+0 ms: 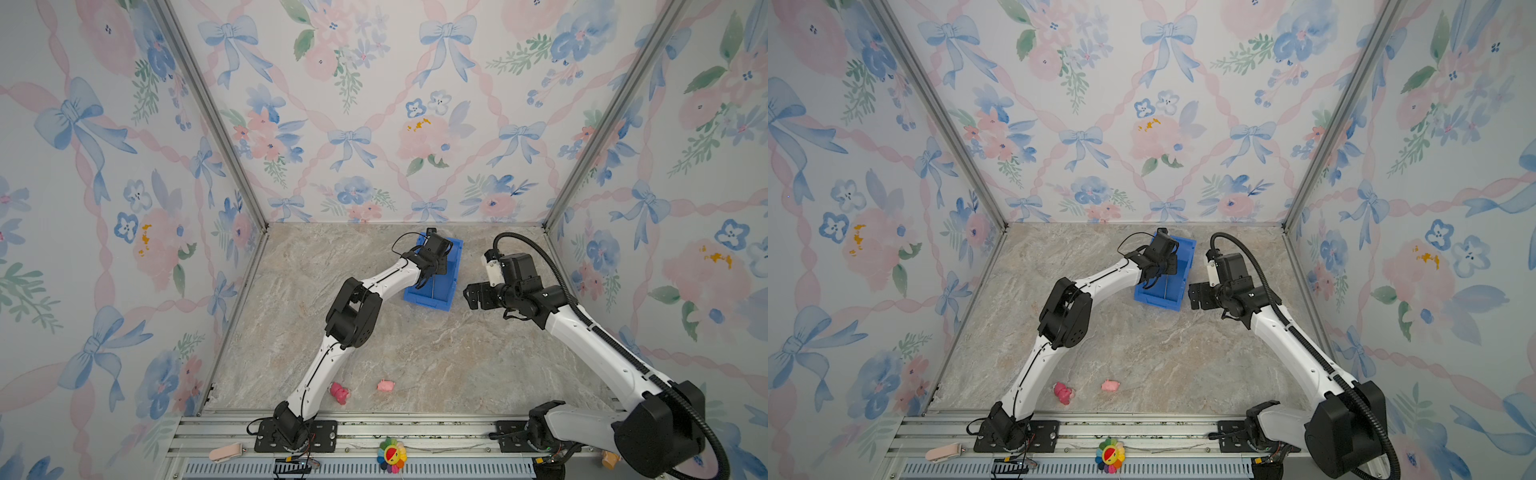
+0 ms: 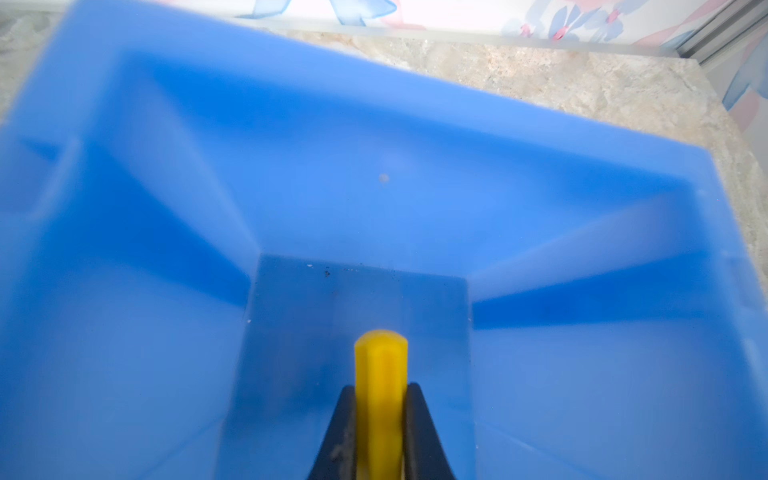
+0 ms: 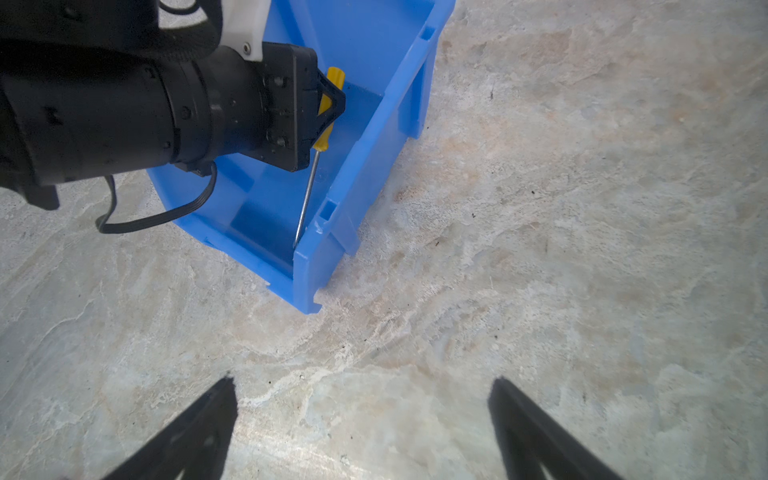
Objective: Put the screwdriver in the bin
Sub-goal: 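Lower the screwdriver into the blue bin and open the left gripper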
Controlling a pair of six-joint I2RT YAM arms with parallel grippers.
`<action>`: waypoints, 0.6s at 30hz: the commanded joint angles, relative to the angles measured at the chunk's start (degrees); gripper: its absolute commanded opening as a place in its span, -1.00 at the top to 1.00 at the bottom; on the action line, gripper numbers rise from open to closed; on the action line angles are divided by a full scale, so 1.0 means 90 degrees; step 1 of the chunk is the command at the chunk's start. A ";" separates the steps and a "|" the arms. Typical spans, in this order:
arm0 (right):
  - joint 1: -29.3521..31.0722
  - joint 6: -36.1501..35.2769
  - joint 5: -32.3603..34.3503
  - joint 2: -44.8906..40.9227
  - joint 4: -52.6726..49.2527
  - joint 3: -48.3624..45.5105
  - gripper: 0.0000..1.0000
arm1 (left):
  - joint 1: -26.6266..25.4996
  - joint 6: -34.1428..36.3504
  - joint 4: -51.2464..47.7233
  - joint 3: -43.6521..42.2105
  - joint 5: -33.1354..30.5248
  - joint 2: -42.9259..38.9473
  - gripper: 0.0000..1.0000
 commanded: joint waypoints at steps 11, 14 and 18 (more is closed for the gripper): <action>-0.0051 -0.0079 0.0002 0.0004 0.0053 -0.0046 -0.94 | -0.0031 -0.0177 -0.0039 0.0197 0.0059 0.0331 0.90; -0.0047 -0.0083 0.0003 -0.0001 0.0055 -0.0046 -0.94 | -0.0028 -0.0186 -0.0033 0.0199 0.0071 0.0323 0.82; -0.0046 -0.0091 0.0015 -0.0010 0.0069 -0.0046 -0.94 | -0.0034 -0.0187 -0.0044 0.0205 0.0066 0.0279 0.59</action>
